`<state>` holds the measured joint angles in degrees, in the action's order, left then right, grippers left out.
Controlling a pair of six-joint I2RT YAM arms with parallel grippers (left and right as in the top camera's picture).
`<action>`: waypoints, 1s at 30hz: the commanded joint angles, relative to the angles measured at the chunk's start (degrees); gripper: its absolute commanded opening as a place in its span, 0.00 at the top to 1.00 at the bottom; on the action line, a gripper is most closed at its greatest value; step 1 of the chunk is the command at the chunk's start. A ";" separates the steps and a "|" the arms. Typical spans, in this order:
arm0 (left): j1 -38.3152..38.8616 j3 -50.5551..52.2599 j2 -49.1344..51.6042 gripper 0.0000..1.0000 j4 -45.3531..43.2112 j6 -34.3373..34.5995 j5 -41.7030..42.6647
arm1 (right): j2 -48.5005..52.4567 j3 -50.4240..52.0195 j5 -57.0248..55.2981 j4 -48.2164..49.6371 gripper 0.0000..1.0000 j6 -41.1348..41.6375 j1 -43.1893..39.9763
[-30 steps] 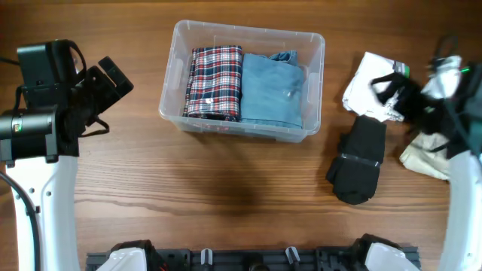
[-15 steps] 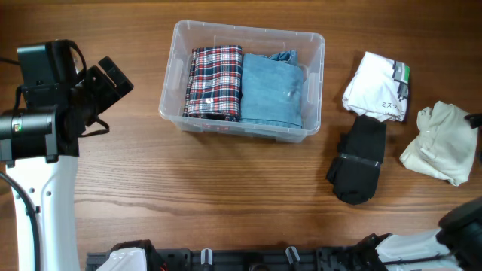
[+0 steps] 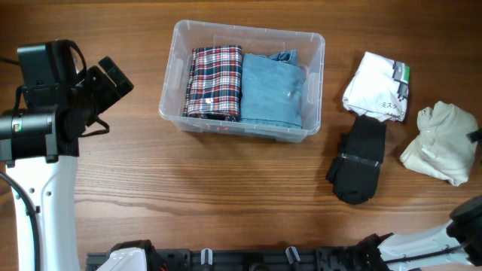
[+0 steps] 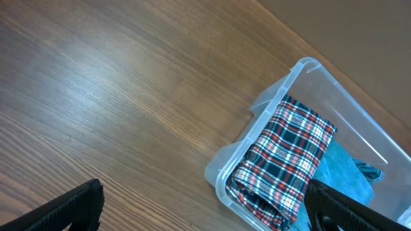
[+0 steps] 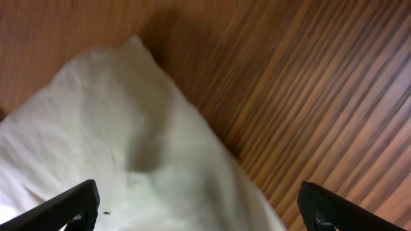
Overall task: Pack container
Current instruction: 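Reach the right gripper to the cream garment and grasp it, then place the cream garment on top of the plaid shirt in the box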
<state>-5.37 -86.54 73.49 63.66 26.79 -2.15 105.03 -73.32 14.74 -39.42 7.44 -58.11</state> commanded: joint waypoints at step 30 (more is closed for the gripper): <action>-0.28 -0.48 -0.22 0.00 -0.11 -1.09 -0.74 | -36.28 3.58 14.16 22.23 0.96 33.33 59.19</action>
<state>-5.37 -86.54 73.49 63.66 26.79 -2.31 66.35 -68.93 43.53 -19.86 29.47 -9.85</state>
